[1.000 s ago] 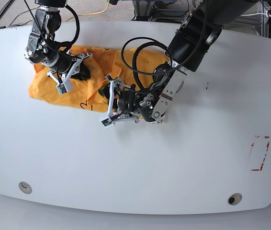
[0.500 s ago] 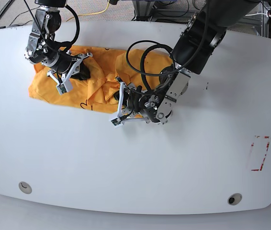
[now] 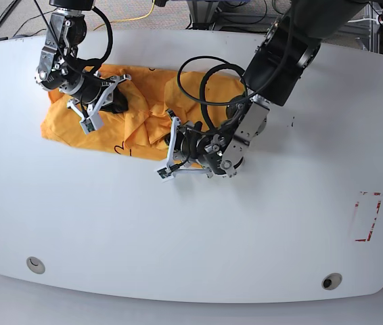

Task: Layout the t-shirt on the table in an organized manner, then fold the t-shirt properly

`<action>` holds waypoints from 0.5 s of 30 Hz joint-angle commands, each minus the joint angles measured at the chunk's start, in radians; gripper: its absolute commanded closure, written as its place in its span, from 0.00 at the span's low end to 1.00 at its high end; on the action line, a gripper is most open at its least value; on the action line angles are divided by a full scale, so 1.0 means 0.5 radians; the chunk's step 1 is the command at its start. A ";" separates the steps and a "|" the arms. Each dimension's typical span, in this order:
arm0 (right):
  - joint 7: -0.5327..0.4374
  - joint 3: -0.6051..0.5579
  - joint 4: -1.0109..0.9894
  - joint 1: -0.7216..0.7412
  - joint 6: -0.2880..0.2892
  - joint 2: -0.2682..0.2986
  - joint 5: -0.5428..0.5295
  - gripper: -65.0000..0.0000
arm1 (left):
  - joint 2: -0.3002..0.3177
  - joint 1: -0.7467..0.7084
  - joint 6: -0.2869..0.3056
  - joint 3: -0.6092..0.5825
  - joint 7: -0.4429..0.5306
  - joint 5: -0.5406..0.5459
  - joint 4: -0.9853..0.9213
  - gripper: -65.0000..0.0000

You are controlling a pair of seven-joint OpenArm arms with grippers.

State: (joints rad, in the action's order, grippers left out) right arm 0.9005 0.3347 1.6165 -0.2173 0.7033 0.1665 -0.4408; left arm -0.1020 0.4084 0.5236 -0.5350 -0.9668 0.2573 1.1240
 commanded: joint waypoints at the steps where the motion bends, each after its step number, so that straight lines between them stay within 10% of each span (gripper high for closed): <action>1: 0.069 0.001 0.015 -0.003 -0.010 0.018 0.064 0.92 | -0.015 0.078 -0.008 0.013 0.048 -0.047 0.037 0.96; 15: 0.069 0.004 0.015 0.000 -0.010 0.018 0.064 0.92 | -0.055 0.142 -0.011 0.016 0.076 -0.053 0.024 0.96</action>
State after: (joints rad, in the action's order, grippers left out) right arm 0.9009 0.3347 1.6165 -0.2169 0.7033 0.1661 -0.4404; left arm -0.1047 0.4522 0.5190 -0.5301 -0.9482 0.2241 1.1221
